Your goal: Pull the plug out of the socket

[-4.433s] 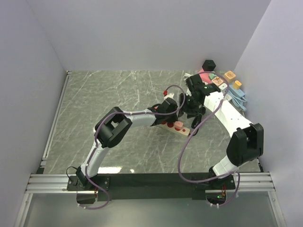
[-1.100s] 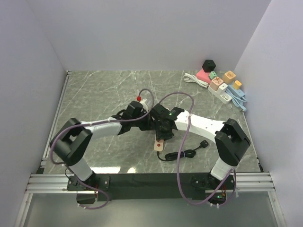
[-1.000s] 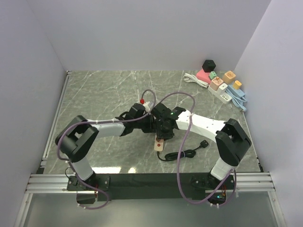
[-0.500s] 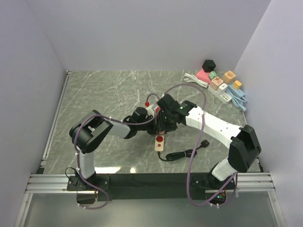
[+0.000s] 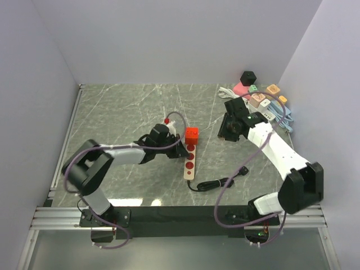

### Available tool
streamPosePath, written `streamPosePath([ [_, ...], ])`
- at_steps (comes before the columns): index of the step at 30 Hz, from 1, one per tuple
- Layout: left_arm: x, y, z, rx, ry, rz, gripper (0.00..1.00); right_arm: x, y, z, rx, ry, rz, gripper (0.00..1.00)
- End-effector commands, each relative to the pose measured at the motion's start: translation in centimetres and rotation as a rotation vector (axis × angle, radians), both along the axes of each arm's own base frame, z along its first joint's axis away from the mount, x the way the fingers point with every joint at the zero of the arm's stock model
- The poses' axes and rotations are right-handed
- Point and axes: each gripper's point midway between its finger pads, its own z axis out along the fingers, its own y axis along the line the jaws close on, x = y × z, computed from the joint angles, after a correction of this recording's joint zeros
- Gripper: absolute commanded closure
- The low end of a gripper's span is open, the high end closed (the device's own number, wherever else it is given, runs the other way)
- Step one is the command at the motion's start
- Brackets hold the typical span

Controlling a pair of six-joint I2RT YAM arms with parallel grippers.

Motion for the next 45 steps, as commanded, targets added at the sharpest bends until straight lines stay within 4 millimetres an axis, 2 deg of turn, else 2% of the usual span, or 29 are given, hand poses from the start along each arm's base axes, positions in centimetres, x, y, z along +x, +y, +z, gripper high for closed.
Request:
streamPosePath([
  [1, 0.9, 1.0, 7.1, -0.035, -0.14, 0.041, 0.99, 4.5, 2.0, -2.2, 0.087, -0.048, 0.029, 1.0],
  [2, 1.2, 1.2, 8.2, -0.037, -0.162, 0.063, 1.0, 5.7, 2.2, -2.4, 0.089, -0.052, 0.02, 1.0],
  [3, 1.2, 1.5, 8.9, -0.037, -0.174, 0.07, 0.99, 6.9, 3.3, -4.2, 0.127, -0.018, 0.038, 1.0],
  [4, 1.1, 1.8, 10.1, -0.05, -0.194, 0.078, 1.0, 7.9, 3.6, -4.7, 0.137, -0.018, 0.037, 1.0],
  [6, 0.9, 2.3, 10.3, -0.039, -0.188, 0.093, 0.99, 9.9, 4.4, -5.0, 0.187, -0.028, 0.013, 1.0],
  [7, 0.6, 2.6, 10.2, -0.034, -0.184, 0.094, 0.97, 11.4, 5.1, -5.7, 0.254, -0.037, 0.014, 1.0],
  [9, 0.4, 3.1, 9.5, -0.022, -0.166, 0.107, 0.9, 12.9, 5.7, -6.1, 0.338, -0.046, -0.03, 1.0],
  [10, 0.0, 3.4, 8.8, -0.017, -0.152, 0.11, 0.88, 13.9, 5.9, -6.9, 0.366, -0.048, -0.052, 0.98],
  [11, -0.1, 3.5, 8.7, -0.024, -0.142, 0.113, 0.86, 14.5, 6.3, -6.8, 0.387, -0.051, -0.05, 0.95],
  [13, -0.6, 3.7, 8.4, -0.04, -0.134, 0.114, 0.77, 15.0, 6.6, -8.0, 0.401, -0.018, -0.067, 0.76],
  [14, -0.7, 3.7, 8.2, -0.047, -0.123, 0.122, 0.74, 15.4, 6.3, -8.0, 0.406, -0.012, -0.076, 0.6],
  [16, -0.9, 3.7, 7.9, -0.051, -0.116, 0.123, 0.74, 15.0, 5.9, -8.1, 0.392, 0.007, -0.094, 0.45],
  [17, -0.8, 3.8, 7.7, -0.048, -0.113, 0.124, 0.74, 14.6, 5.4, -8.0, 0.368, 0.016, -0.106, 0.32],
  [18, -0.8, 3.9, 7.6, -0.043, -0.111, 0.127, 0.75, 13.8, 4.3, -7.3, 0.319, 0.017, -0.129, 0.27],
  [20, -0.9, 4.0, 7.4, -0.042, -0.113, 0.133, 0.75, 12.8, 3.1, -6.2, 0.259, 0.01, -0.131, 0.18],
  [21, -0.9, 4.0, 7.4, -0.044, -0.115, 0.136, 0.75, 12.1, 2.0, -4.5, 0.216, -0.018, -0.147, 0.16],
  [23, -0.9, 4.1, 7.7, -0.058, -0.125, 0.148, 0.76, 10.9, 1.3, -3.1, 0.179, -0.038, -0.125, 0.14],
  [25, -0.5, 4.4, 7.6, -0.05, -0.133, 0.167, 0.78, 9.8, 1.8, -0.5, 0.136, -0.08, -0.057, 0.12],
  [27, -0.4, 4.8, 7.3, -0.039, -0.133, 0.181, 0.8, 8.4, 3.2, 0.8, 0.088, -0.075, 0.011, 0.1],
  [29, -0.3, 5.3, 7.1, -0.034, -0.128, 0.207, 0.81, 8.7, 4.3, 2.8, 0.052, -0.118, 0.058, 0.07],
  [30, -0.2, 5.7, 7.0, -0.032, -0.126, 0.218, 0.82, 8.1, 4.8, 2.2, 0.015, -0.08, 0.078, 0.07],
  [31, -0.4, 6.1, 6.9, -0.032, -0.125, 0.231, 0.82, 8.3, 6.5, 3.5, 0.004, -0.104, 0.129, 0.06],
  [32, -0.4, 6.2, 6.9, -0.036, -0.121, 0.241, 0.82, 8.4, 7.0, 3.4, -0.03, -0.1, 0.141, 0.06],
  [33, -0.5, 6.4, 6.9, -0.038, -0.125, 0.246, 0.82, 8.6, 7.7, 1.9, -0.069, -0.059, 0.165, 0.06],
  [34, -0.7, 6.6, 6.8, -0.037, -0.122, 0.25, 0.82, 8.6, 8.2, 2.5, -0.099, -0.05, 0.184, 0.05],
  [35, -0.7, 6.8, 6.9, -0.039, -0.12, 0.259, 0.82, 8.5, 8.9, 2.1, -0.147, -0.044, 0.197, 0.05],
  [36, -0.7, 7.0, 6.7, -0.032, -0.118, 0.269, 0.8, 8.6, 9.3, 0.6, -0.178, -0.005, 0.205, 0.05],
  [38, -1.0, 7.3, 6.9, -0.038, -0.119, 0.274, 0.79, 8.6, 9.6, 0.4, -0.22, 0.008, 0.196, 0.04],
  [45, -1.5, 8.4, 7.2, -0.048, -0.131, 0.314, 0.6, 7.6, 10.8, -3.1, -0.239, 0.086, 0.23, 0.04],
])
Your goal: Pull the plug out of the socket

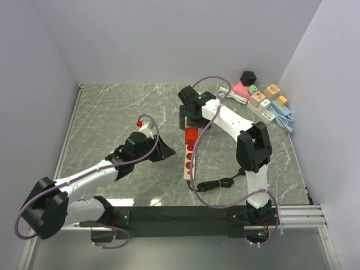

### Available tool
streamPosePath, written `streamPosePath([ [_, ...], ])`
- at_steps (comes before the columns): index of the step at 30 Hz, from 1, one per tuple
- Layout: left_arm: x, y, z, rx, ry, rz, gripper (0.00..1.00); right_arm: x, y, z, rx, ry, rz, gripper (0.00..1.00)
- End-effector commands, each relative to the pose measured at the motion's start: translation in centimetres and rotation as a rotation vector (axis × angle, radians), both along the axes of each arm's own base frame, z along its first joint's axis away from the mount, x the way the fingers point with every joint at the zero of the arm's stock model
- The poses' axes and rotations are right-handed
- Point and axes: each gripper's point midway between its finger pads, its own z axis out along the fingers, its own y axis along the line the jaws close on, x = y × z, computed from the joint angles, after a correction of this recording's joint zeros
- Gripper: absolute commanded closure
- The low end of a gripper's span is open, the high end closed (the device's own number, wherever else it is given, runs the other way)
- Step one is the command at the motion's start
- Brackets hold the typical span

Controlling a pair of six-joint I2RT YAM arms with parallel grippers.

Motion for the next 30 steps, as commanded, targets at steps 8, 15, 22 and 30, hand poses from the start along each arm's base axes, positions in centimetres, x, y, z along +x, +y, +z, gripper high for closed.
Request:
streamPosePath([
  [8, 0.2, -0.1, 0.0, -0.022, -0.008, 0.008, 0.47, -2.2, 1.9, -4.0, 0.03, 0.113, 0.039, 0.07],
  [15, 1.2, -2.9, -0.5, -0.056, -0.015, -0.088, 0.64, -3.3, 2.4, -5.9, 0.063, 0.155, 0.06, 0.76],
  [22, 1.6, -8.0, 2.2, -0.249, -0.064, -0.288, 0.99, -3.9, 2.5, -5.3, 0.093, 0.156, 0.058, 1.0],
  [30, 1.1, -10.5, -4.7, -0.368, 0.136, -0.361, 0.99, -3.6, 3.7, -3.8, 0.156, 0.144, 0.045, 1.0],
])
